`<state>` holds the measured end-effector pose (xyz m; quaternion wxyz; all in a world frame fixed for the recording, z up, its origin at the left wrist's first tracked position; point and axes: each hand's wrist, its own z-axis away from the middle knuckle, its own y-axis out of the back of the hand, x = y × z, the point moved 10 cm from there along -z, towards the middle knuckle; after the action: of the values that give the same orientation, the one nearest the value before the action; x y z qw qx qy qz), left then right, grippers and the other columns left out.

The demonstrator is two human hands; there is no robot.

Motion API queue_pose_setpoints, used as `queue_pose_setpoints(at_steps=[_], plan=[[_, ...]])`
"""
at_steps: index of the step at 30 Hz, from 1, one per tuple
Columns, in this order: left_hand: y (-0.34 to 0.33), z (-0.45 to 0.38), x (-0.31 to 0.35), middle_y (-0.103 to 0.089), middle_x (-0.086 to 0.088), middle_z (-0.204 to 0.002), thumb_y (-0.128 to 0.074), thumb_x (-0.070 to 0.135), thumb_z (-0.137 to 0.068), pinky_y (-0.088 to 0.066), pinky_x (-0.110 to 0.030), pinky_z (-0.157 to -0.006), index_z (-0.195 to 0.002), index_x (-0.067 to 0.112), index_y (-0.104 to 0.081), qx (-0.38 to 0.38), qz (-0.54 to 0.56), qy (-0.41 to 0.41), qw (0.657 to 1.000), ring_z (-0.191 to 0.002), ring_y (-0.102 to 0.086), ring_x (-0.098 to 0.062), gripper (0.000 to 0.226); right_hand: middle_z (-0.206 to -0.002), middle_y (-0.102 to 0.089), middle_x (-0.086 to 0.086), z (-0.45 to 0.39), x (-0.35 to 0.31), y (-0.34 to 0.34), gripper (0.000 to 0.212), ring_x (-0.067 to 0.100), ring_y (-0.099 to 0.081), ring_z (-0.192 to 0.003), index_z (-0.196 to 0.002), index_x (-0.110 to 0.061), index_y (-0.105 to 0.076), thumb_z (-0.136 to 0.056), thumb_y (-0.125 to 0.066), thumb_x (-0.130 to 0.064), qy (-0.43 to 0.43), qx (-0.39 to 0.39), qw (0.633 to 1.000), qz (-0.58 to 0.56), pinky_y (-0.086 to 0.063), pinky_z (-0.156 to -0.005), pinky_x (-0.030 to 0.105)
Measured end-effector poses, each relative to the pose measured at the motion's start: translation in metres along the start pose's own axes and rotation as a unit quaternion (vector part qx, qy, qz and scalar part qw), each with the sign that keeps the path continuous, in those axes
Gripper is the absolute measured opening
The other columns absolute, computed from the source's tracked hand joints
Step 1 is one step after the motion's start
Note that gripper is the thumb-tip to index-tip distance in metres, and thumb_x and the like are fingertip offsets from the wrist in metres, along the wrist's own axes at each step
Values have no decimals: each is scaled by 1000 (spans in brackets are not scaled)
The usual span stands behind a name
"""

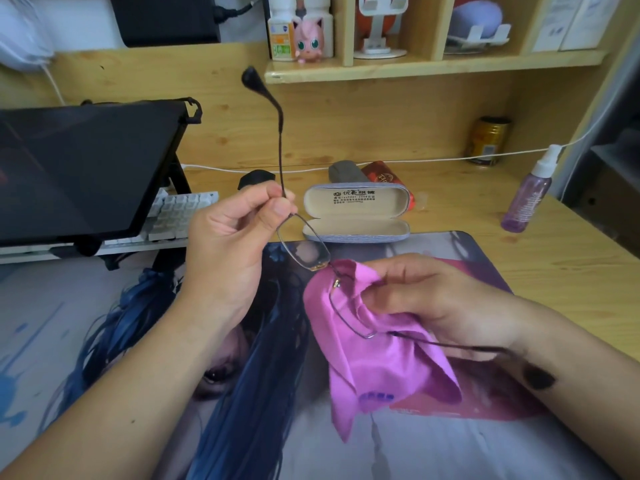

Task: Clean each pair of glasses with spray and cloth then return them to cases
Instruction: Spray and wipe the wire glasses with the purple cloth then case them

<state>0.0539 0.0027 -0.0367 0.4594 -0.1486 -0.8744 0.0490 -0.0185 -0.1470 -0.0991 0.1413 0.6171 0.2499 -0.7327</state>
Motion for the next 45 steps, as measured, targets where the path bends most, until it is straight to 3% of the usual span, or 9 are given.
queue_pose_setpoints(at_steps=[5, 14, 20, 26, 30, 36, 38, 42, 45], plan=[[-3, 0, 2, -73, 11, -86, -71, 16, -82, -49, -22, -86, -92, 29, -81, -14, -14, -9, 1000, -86, -65, -7, 19, -96, -63, 18, 5, 8, -11, 38, 17, -68, -73, -119, 12, -59, -82, -56, 15, -64, -83, 993, -49, -58, -70, 25], [-10, 8, -18, -72, 12, -86, -74, 25, -77, -48, -22, -88, -90, 31, -82, -12, -8, 37, 999, -86, -63, -6, 17, -72, -69, 8, 2, 2, 8, 10, 16, -65, -65, -74, -8, -73, -84, -71, -6, -30, 50, 996, 61, -51, -64, 24], [3, 1, -15, -73, 11, -82, -73, 21, -77, -49, -19, -86, -89, 23, -81, 26, 15, 36, 999, -83, -65, -4, 14, -76, -55, 21, -5, -6, 22, 36, 22, -52, -61, -87, 23, -53, -95, -59, -12, 45, 108, 993, 32, -46, -59, 19], [38, -5, -1, -75, 11, -89, -68, 10, -86, -49, -23, -92, -91, 30, -81, 131, -4, -2, 991, -90, -66, -5, 24, -65, -63, 15, 13, -23, 82, 28, 23, -60, -56, -77, -2, -68, -99, -55, -12, 88, 335, 934, -89, -53, -56, 31], [54, 0, 1, -77, 10, -93, -70, 19, -89, -52, -37, -100, -94, 34, -80, 196, -57, -4, 979, -95, -67, -10, 18, -56, -61, 5, 54, -52, 137, 29, 14, -56, -49, -75, -12, -68, -101, -56, -17, 103, 531, 830, 139, -43, -49, 25], [51, 14, 16, -74, 13, -94, -65, 22, -97, -54, -62, -91, -101, 33, -73, 227, -161, -25, 960, -94, -68, -9, 14, -90, -70, -7, 18, -36, 99, 27, -2, -61, -75, -115, -21, -69, -91, -66, -35, -56, 313, 783, 535, -43, -69, 18], [40, 16, 28, -71, 11, -95, -61, 24, -99, -56, -59, -80, -100, 38, -67, 201, -194, -66, 958, -93, -67, -12, 16, -111, -64, -8, 27, -62, 92, 49, 10, -60, -99, -130, -26, -60, -86, -67, -46, 40, 356, 727, 586, -43, -83, 24], [13, 22, 50, -61, -1, -98, -52, 3, -102, -47, -24, -85, -103, 30, -54, 137, -219, -168, 951, -92, -60, -12, 27, -102, -62, -12, 37, -88, 56, 47, 15, -64, -88, -127, -31, -59, -84, -75, -43, 264, 325, 788, 452, -52, -78, 25], [3, 28, 59, -57, -3, -100, -47, -4, -102, -46, -24, -87, -105, 27, -50, 107, -224, -215, 944, -93, -58, -18, 32, -89, -68, -9, 39, -86, 46, 30, 16, -69, -80, -113, -29, -66, -84, -73, -28, 321, 335, 787, 407, -56, -76, 37]])
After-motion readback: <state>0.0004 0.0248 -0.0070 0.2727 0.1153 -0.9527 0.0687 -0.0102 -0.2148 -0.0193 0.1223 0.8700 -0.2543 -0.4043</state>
